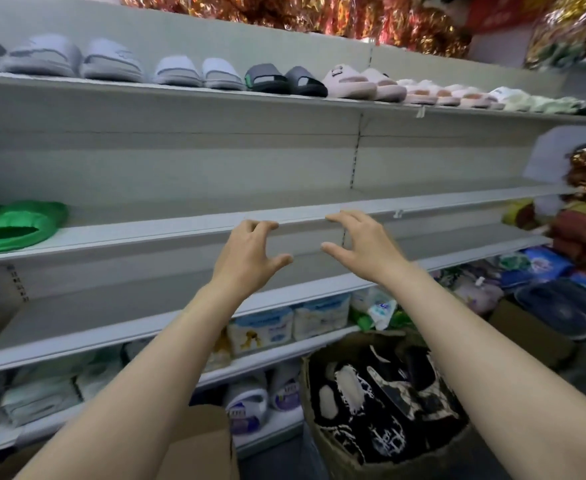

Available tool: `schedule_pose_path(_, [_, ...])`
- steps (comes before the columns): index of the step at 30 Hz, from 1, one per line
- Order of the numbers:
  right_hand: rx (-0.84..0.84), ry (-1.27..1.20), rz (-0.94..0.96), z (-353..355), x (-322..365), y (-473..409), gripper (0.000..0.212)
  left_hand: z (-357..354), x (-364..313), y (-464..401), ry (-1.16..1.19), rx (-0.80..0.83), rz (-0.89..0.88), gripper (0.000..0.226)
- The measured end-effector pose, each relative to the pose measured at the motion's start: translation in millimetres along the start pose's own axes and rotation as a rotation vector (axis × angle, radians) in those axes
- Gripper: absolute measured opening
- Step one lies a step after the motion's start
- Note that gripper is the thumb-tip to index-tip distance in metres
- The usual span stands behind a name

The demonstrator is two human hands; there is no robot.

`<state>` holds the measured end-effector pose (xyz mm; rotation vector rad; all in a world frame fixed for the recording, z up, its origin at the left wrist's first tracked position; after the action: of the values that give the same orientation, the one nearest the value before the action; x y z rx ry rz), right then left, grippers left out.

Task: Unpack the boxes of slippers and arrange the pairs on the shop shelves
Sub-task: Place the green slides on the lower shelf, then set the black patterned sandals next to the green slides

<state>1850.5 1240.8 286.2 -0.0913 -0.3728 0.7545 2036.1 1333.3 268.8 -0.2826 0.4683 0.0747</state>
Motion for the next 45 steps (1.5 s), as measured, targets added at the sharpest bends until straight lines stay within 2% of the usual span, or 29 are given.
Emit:
schedule_pose_path(5, [0.078,-0.025,-0.158,-38.3,-94.0,11.5,0.060,-86.8,-13.6,-37.6,0.008,0.152,0.018,0.068])
schedule_pose_path(10, [0.255,-0.078,-0.320,-124.8,-189.0,18.5,0.060,-210.7,10.7,-72.1,0.107,0.337,0.085,0.067])
schedule_pose_path(17, [0.650,-0.302,-0.555,-279.2,-292.6,63.8,0.059,-390.3,61.7,-61.0,0.275,0.692,0.284,0.068])
schedule_pose_path(21, [0.683,-0.389,-0.645,-325.0,-334.5,96.0,0.045,-457.4,78.7,-36.9,0.331,0.829,0.402,0.069])
schedule_pose_path(23, [0.660,-0.431,-0.700,-334.9,-354.1,106.5,0.046,-481.0,75.7,-29.5,0.354,0.865,0.423,0.069])
schedule_pose_path(26, [0.616,-0.426,-0.750,-339.1,-382.9,113.0,0.051,-510.9,57.1,-29.1,0.435,0.875,0.435,0.063])
schedule_pose_path(31, [0.560,-0.429,-0.770,-335.6,-434.0,112.0,0.046,-545.2,16.0,-43.8,0.553,0.827,0.492,0.067])
schedule_pose_path(36, [0.589,-0.340,-0.811,-328.8,-487.8,126.5,0.067,-577.3,-27.0,-51.0,0.704,0.760,0.659,0.060])
schedule_pose_path(41, [0.661,-0.513,-0.858,-344.3,-528.4,152.2,0.095,-617.7,-48.7,-47.2,0.693,0.656,0.825,0.087])
schedule_pose_path(45, [0.688,-0.480,-0.895,-356.1,-548.2,157.9,0.098,-630.8,-53.5,-39.9,0.618,0.539,0.932,0.095])
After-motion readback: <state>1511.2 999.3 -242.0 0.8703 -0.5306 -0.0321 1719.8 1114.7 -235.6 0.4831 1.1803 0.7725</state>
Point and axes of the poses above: each hand's wrist, its own y-axis away from the middle knuckle, its own z-axis out of the back of the hand, x = y × z, the point moved 7 cm from there along -y, towards the middle knuckle, and after that the axes turned 15 degrees about x, right-handed, at the moved point
